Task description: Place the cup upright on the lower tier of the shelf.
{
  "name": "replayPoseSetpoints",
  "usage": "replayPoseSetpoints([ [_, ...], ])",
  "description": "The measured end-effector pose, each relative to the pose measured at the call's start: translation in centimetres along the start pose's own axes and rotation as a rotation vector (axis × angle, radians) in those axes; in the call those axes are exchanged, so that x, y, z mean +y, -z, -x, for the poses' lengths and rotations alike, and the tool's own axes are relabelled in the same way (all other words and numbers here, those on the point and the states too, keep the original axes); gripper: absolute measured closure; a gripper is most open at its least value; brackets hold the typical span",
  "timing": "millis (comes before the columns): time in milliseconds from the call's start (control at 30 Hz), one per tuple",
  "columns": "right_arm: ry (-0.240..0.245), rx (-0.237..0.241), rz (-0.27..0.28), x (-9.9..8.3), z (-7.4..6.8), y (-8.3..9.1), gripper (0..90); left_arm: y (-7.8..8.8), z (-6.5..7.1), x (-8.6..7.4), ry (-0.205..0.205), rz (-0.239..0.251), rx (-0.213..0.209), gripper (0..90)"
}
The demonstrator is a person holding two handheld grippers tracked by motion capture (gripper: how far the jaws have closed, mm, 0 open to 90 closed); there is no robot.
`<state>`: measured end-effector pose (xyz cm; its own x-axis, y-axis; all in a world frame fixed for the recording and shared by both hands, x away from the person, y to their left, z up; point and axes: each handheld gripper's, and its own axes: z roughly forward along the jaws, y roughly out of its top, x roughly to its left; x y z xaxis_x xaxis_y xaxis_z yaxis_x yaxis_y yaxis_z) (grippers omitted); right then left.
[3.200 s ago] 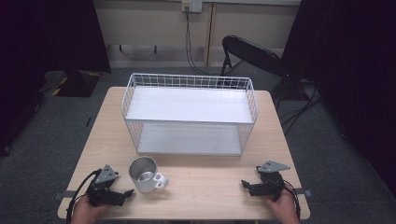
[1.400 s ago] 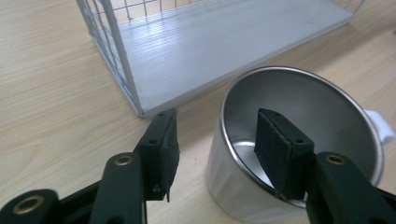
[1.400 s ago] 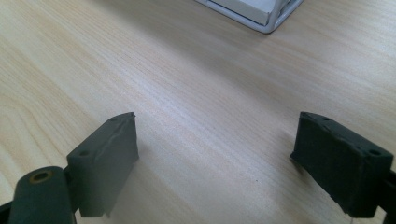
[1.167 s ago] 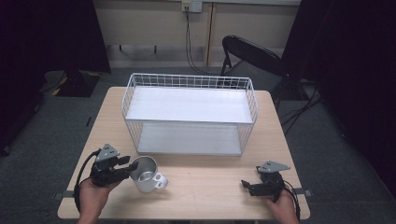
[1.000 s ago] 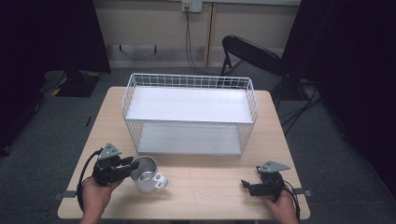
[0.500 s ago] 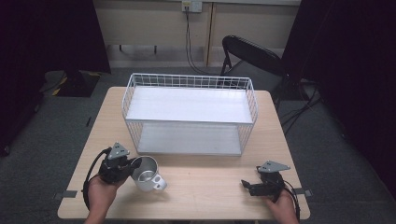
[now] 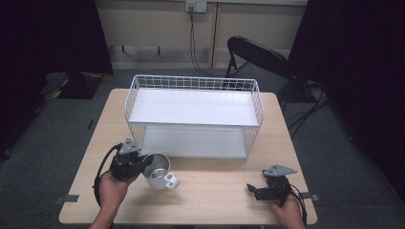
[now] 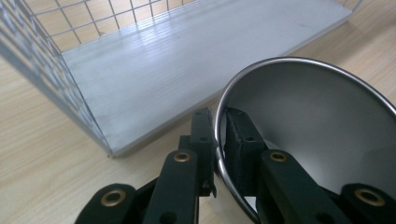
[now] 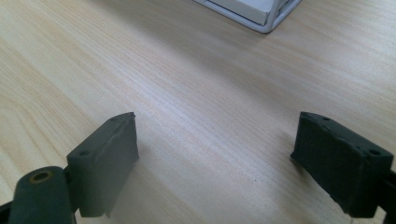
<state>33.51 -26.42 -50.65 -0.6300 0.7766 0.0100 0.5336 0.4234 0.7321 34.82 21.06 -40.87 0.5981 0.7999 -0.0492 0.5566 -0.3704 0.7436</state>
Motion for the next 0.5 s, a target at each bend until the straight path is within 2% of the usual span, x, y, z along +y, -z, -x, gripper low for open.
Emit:
replayPoseSetpoints([
  [500,0.0,0.0,0.0,0.0,0.0,0.0,12.9,-1.3,1.0,2.2,-0.006,0.006,-0.002,82.2],
])
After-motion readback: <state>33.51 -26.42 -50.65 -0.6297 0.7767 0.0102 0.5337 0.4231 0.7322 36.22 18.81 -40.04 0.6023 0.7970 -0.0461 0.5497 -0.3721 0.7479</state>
